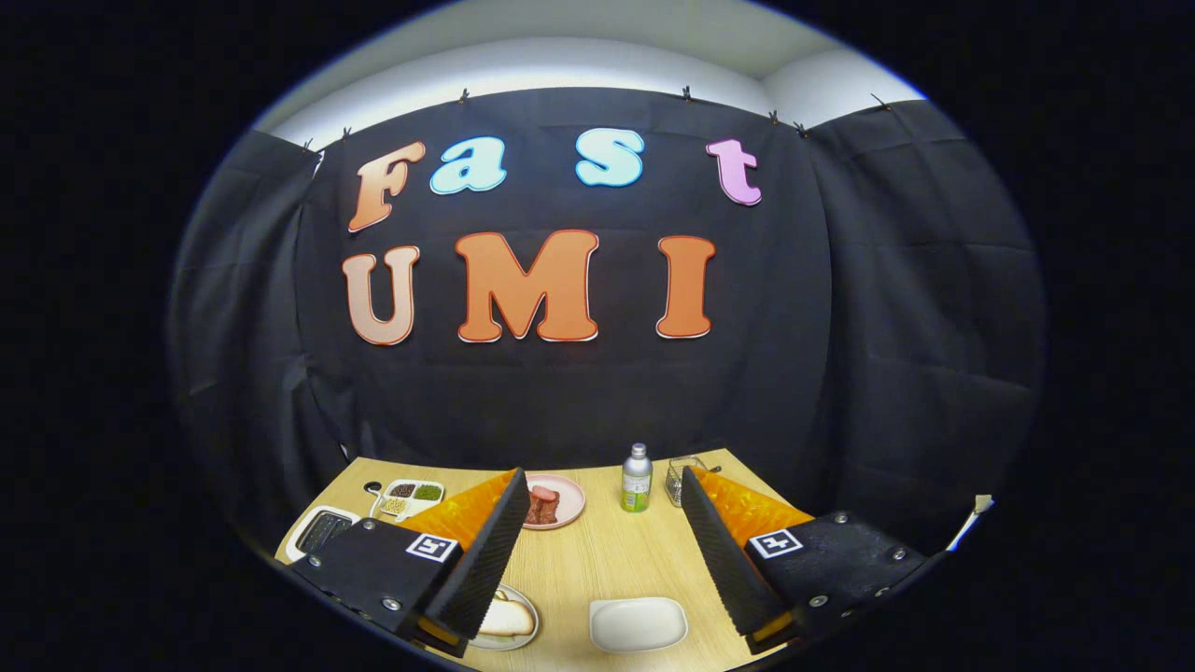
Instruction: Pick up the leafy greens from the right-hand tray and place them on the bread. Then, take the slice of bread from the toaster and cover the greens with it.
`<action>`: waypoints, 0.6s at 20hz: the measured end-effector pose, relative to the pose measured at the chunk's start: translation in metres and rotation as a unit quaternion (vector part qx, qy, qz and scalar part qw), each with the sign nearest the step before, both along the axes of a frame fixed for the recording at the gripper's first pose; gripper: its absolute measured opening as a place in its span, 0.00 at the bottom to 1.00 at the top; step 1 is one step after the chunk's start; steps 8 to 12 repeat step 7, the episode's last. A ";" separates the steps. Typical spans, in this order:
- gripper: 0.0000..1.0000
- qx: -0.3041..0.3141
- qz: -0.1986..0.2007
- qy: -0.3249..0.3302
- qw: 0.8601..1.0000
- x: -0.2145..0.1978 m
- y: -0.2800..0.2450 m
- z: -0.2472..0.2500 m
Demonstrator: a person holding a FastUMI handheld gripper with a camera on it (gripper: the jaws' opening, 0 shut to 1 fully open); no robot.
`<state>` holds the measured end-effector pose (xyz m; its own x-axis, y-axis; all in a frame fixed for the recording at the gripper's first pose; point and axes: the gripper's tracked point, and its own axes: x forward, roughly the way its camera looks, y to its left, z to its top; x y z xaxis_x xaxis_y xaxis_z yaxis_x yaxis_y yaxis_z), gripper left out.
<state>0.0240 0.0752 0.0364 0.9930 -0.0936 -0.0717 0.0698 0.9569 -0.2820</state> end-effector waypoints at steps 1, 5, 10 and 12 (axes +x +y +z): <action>0.97 0.000 0.001 0.000 1.000 -0.001 0.000 0.002; 0.97 0.003 0.003 -0.001 1.000 -0.005 -0.002 0.003; 0.98 0.001 0.002 -0.002 1.000 -0.008 -0.003 0.000; 0.98 0.001 0.002 -0.002 1.000 -0.008 -0.003 0.000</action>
